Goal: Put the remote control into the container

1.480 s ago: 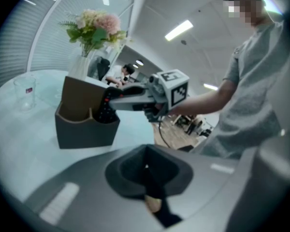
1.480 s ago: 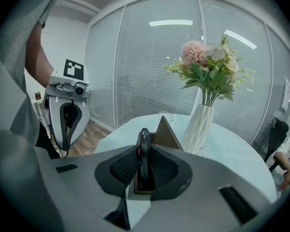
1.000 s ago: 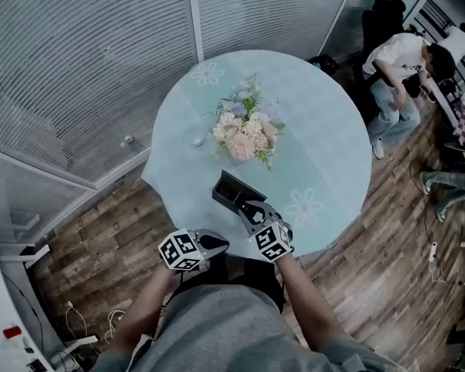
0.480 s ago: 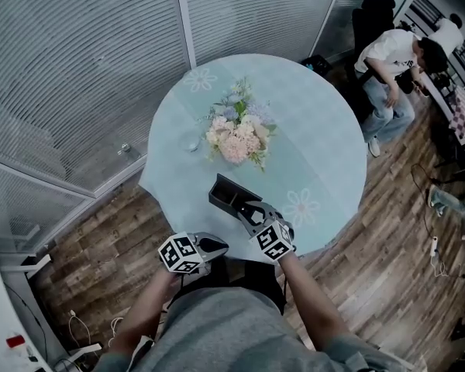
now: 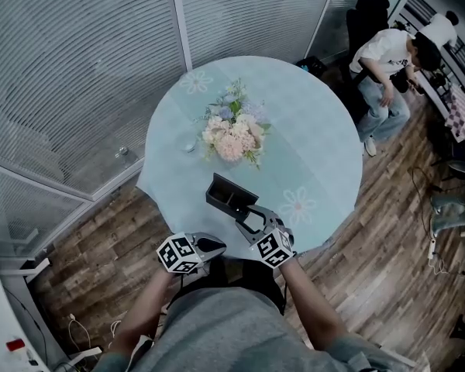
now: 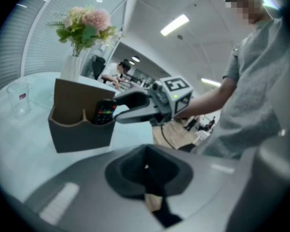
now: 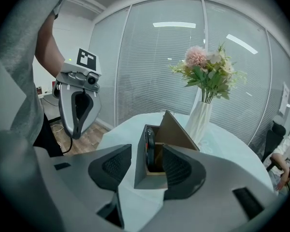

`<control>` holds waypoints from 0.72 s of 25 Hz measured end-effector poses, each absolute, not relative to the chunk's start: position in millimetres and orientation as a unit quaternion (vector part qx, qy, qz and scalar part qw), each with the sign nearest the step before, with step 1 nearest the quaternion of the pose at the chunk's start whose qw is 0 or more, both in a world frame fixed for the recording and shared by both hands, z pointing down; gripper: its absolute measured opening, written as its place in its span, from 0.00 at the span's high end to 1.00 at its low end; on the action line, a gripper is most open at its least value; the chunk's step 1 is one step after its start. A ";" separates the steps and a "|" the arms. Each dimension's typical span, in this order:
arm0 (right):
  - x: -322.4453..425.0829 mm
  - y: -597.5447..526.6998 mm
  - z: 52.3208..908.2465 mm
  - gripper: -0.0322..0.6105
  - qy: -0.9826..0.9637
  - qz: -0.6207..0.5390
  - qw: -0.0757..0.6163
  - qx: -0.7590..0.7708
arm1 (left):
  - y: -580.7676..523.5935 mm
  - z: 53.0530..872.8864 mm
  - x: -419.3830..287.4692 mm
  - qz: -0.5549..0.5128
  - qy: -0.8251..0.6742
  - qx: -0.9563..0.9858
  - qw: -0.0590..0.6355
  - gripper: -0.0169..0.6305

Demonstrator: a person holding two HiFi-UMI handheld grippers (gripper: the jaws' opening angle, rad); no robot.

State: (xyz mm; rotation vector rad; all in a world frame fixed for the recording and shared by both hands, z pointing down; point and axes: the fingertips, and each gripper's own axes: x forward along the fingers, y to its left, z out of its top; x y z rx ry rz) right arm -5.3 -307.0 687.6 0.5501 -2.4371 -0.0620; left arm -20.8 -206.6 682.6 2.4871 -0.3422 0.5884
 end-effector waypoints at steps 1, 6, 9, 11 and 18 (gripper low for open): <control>-2.3 -303.0 688.0 0.66 -0.925 -0.021 0.315 0.213 | -206.9 683.2 -21.5 0.218 -0.130 0.927 0.277 0.97; 9.9 -282.5 697.1 0.66 -0.920 0.008 0.324 0.219 | -207.7 686.0 -26.9 0.216 -0.140 0.928 0.269 0.97; 16.3 -274.8 695.0 0.72 -0.920 0.023 0.321 0.225 | -210.8 685.9 -30.0 0.216 -0.154 0.930 0.256 0.97; 20.2 -271.2 692.6 0.87 -0.919 0.033 0.317 0.230 | -214.8 682.7 -32.3 0.213 -0.168 0.931 0.244 0.97; 18.1 -254.7 678.6 0.92 -0.925 0.049 0.305 0.223 | -222.8 664.2 -28.1 0.207 -0.188 0.940 0.194 0.97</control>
